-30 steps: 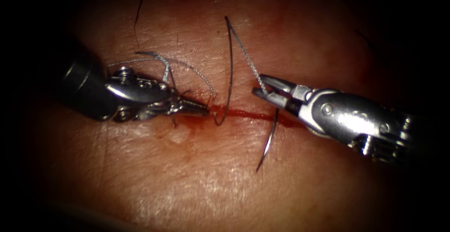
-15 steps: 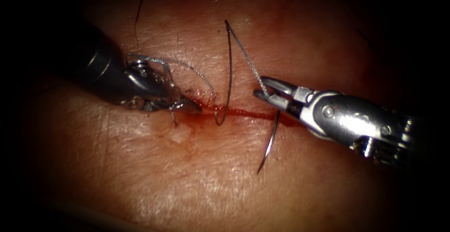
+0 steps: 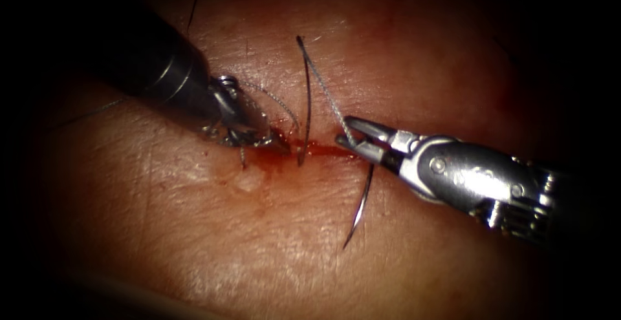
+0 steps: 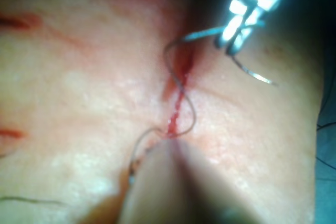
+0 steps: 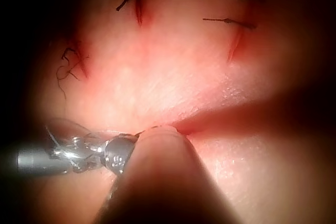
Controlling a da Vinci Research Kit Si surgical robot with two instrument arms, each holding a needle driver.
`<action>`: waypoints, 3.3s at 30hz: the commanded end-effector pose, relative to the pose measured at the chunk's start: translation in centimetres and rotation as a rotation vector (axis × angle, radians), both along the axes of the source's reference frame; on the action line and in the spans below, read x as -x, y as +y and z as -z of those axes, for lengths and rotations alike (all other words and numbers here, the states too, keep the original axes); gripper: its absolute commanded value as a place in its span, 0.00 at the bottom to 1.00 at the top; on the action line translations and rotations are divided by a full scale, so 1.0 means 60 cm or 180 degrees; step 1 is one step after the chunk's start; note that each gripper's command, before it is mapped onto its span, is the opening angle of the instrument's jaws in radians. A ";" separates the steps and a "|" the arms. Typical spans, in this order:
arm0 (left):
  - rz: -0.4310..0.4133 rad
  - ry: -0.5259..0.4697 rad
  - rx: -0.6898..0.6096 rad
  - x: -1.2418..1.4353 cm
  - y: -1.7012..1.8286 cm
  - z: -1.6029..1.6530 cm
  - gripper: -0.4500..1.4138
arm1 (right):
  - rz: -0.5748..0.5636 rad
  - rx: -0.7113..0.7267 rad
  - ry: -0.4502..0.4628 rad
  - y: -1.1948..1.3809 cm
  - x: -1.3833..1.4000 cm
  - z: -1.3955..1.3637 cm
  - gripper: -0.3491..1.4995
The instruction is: Wound Closure
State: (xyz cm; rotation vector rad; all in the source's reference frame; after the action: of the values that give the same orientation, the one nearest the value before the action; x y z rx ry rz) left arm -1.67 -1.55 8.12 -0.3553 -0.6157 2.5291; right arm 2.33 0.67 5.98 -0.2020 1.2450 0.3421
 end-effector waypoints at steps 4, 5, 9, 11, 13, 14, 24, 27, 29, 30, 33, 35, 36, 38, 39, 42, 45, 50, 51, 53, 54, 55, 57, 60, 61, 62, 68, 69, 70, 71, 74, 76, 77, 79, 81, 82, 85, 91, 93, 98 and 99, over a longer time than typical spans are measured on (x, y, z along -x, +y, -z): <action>-0.0177 0.0119 0.0049 0.0016 -0.0011 -0.0038 0.16 | 0.0006 -0.0007 0.0012 -0.0005 -0.0014 -0.0008 0.00; -0.0198 0.0120 0.0047 0.0018 -0.0011 -0.0040 0.15 | 0.0006 -0.0007 0.0012 -0.0005 -0.0014 -0.0007 0.00; -0.0287 0.0036 -0.0204 0.0026 -0.0014 -0.0042 0.07 | -0.0001 -0.0006 0.0005 -0.0005 -0.0014 -0.0008 0.00; -0.0337 -0.0094 -0.0504 0.0029 -0.0010 -0.0038 0.10 | -0.0001 -0.0006 0.0005 -0.0005 -0.0014 -0.0008 0.00; -0.0386 -0.0146 -0.0673 0.0029 -0.0004 -0.0036 0.06 | -0.0001 -0.0006 0.0005 -0.0005 -0.0014 -0.0008 0.00; -0.0481 -0.0178 -0.0910 0.0027 0.0002 -0.0033 0.07 | -0.0001 -0.0006 0.0005 -0.0005 -0.0014 -0.0008 0.00; -0.0990 -0.0470 -0.1920 0.0027 0.0013 -0.0027 0.25 | 0.0011 -0.0008 0.0004 -0.0005 -0.0014 -0.0011 0.00; -0.1089 -0.0518 -0.2000 0.0024 0.0012 -0.0026 0.38 | 0.0018 -0.0008 -0.0002 -0.0006 -0.0014 -0.0013 0.00; -0.1139 -0.0516 -0.2006 0.0024 0.0009 -0.0026 0.49 | 0.0018 -0.0008 -0.0002 -0.0006 -0.0013 -0.0013 0.00; -0.1147 -0.0512 -0.2012 0.0023 0.0009 -0.0024 0.52 | 0.0018 -0.0008 -0.0003 -0.0006 -0.0013 -0.0014 0.00; -0.1197 -0.0509 -0.1980 0.0016 0.0011 -0.0014 0.78 | 0.0018 -0.0006 -0.0004 -0.0004 -0.0010 -0.0017 0.00; -0.1226 -0.0525 -0.1982 0.0010 0.0015 -0.0007 0.79 | 0.0019 -0.0005 -0.0004 -0.0004 -0.0009 -0.0019 0.00; -0.1240 -0.0534 -0.1989 0.0007 0.0018 -0.0003 0.79 | 0.0019 -0.0005 -0.0004 -0.0003 -0.0008 -0.0019 0.00; -0.1272 -0.0556 -0.2022 -0.0008 0.0028 0.0012 0.80 | 0.0019 -0.0005 -0.0004 -0.0003 -0.0007 -0.0020 0.00; -0.1268 -0.0550 -0.2020 -0.0012 0.0033 0.0018 0.80 | 0.0019 -0.0005 -0.0004 -0.0003 -0.0007 -0.0020 0.00; -0.1264 -0.0530 -0.1968 -0.0033 0.0051 0.0037 0.78 | 0.0011 -0.0006 0.0002 0.0000 -0.0008 -0.0019 0.00; -0.1268 -0.0519 -0.1943 -0.0043 0.0052 0.0041 0.77 | 0.0032 -0.0006 0.0049 0.0006 -0.0012 -0.0016 0.00; -0.1278 -0.0491 -0.1915 -0.0040 0.0033 0.0030 0.74 | 0.0138 0.0079 0.0160 0.0041 -0.0037 -0.0012 0.00; -0.1271 -0.0500 -0.1900 -0.0037 0.0028 0.0025 0.72 | 0.0214 0.0198 0.0150 0.0050 -0.0047 -0.0019 0.00; -0.1260 -0.0540 -0.1881 -0.0036 0.0024 0.0019 0.71 | 0.0273 0.0273 0.0161 0.0061 -0.0054 -0.0030 0.00; -0.1262 -0.0548 -0.1877 -0.0037 0.0024 0.0018 0.71 | 0.0284 0.0292 0.0161 0.0066 -0.0058 -0.0035 0.00; -0.1252 -0.0567 -0.1877 -0.0040 0.0027 0.0016 0.70 | 0.0316 0.0347 0.0161 0.0078 -0.0068 -0.0046 0.00; -0.1236 -0.0569 -0.1889 -0.0045 0.0032 0.0017 0.69 | 0.0338 0.0434 0.0127 0.0089 -0.0077 -0.0055 0.00; -0.1229 -0.0589 -0.1884 -0.0050 0.0034 0.0018 0.69 | 0.0344 0.0507 0.0093 0.0097 -0.0092 -0.0079 0.00; -0.1223 -0.0617 -0.1881 -0.0050 0.0034 0.0018 0.69 | 0.0345 0.0533 0.0079 0.0096 -0.0096 -0.0085 0.00; -0.1209 -0.0625 -0.1885 -0.0051 0.0033 0.0019 0.69 | 0.0335 0.0539 0.0066 0.0095 -0.0099 -0.0089 0.00; -0.1245 -0.0727 -0.1876 -0.0055 0.0024 0.0024 0.69 | 0.0312 0.0670 0.0005 0.0104 -0.0126 -0.0108 0.00; -0.1257 -0.0741 -0.1874 -0.0056 0.0022 0.0025 0.69 | 0.0309 0.0670 0.0002 0.0105 -0.0128 -0.0110 0.00; -0.1253 -0.0752 -0.1878 -0.0056 0.0019 0.0026 0.69 | 0.0305 0.0670 0.0000 0.0107 -0.0131 -0.0111 0.00; -0.1267 -0.0769 -0.1863 -0.0056 0.0014 0.0029 0.69 | 0.0289 0.0695 -0.0004 0.0112 -0.0136 -0.0114 0.00; -0.1279 -0.0808 -0.1861 -0.0059 0.0005 0.0033 0.69 | 0.0284 0.0744 -0.0043 0.0120 -0.0146 -0.0120 0.00; -0.1281 -0.0813 -0.1871 -0.0061 -0.0001 0.0036 0.69 | 0.0280 0.0761 -0.0057 0.0126 -0.0150 -0.0125 0.00; -0.1290 -0.0826 -0.1862 -0.0063 -0.0004 0.0038 0.69 | 0.0282 0.0779 -0.0068 0.0129 -0.0152 -0.0129 0.00; -0.1297 -0.0843 -0.1864 -0.0068 -0.0009 0.0041 0.69 | 0.0291 0.0836 -0.0100 0.0138 -0.0154 -0.0141 0.00; -0.1292 -0.0853 -0.1844 -0.0071 -0.0009 0.0042 0.69 | 0.0300 0.0878 -0.0121 0.0141 -0.0156 -0.0151 0.00; -0.1279 -0.0851 -0.1841 -0.0071 -0.0009 0.0042 0.69 | 0.0310 0.0903 -0.0127 0.0140 -0.0159 -0.0156 0.00; -0.1271 -0.0882 -0.1836 -0.0071 -0.0010 0.0042 0.69 | 0.0350 0.1019 -0.0149 0.0132 -0.0172 -0.0169 0.00; -0.1259 -0.0884 -0.1805 -0.0071 -0.0007 0.0042 0.69 | 0.0416 0.1088 -0.0144 0.0112 -0.0196 -0.0181 0.00; -0.1233 -0.0889 -0.1786 -0.0070 -0.0005 0.0042 0.69 | 0.0425 0.1103 -0.0147 0.0109 -0.0198 -0.0178 0.00; -0.1175 -0.0918 -0.1672 -0.0069 0.0016 0.0051 0.69 | 0.0458 0.1099 -0.0122 0.0102 -0.0197 -0.0170 0.00; -0.1162 -0.0917 -0.1643 -0.0069 0.0019 0.0053 0.69 | 0.0462 0.1098 -0.0116 0.0100 -0.0195 -0.0167 0.00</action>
State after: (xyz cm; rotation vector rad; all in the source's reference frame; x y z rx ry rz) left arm -1.24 -1.34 7.73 -0.4595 -1.5121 2.5406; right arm 3.42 1.30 6.94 -0.4107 1.2655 -0.0060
